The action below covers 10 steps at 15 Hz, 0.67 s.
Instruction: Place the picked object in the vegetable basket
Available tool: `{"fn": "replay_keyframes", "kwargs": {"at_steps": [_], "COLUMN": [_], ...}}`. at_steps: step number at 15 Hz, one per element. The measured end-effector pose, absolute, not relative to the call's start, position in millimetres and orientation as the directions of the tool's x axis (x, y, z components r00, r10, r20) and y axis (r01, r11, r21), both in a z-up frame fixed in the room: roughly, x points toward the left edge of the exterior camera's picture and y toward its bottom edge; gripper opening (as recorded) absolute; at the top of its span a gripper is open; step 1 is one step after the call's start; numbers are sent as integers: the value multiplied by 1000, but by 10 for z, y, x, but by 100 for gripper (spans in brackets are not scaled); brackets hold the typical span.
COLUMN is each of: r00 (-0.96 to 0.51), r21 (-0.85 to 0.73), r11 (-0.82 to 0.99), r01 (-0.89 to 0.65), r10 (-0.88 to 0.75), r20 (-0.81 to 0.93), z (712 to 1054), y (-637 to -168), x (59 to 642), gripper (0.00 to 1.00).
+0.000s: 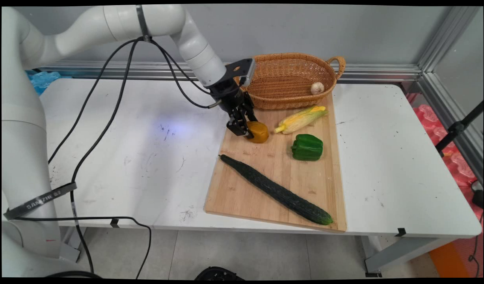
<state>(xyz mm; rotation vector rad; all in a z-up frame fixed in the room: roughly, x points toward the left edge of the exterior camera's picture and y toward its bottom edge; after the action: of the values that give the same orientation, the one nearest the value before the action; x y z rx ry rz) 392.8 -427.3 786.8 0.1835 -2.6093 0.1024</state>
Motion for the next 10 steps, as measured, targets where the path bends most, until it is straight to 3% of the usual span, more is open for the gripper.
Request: {"fn": "replay_keyframes", "kwargs": {"at_steps": [5, 10], "r00": [-860, -852], "r21": [-10, 8], "r11": [989, 975], "r01": [-150, -223], "r10": [-125, -199], "r20": [495, 483], "z": [7957, 8359], "y": [-4268, -4081], "x": [3929, 4056], "gripper": [0, 0]}}
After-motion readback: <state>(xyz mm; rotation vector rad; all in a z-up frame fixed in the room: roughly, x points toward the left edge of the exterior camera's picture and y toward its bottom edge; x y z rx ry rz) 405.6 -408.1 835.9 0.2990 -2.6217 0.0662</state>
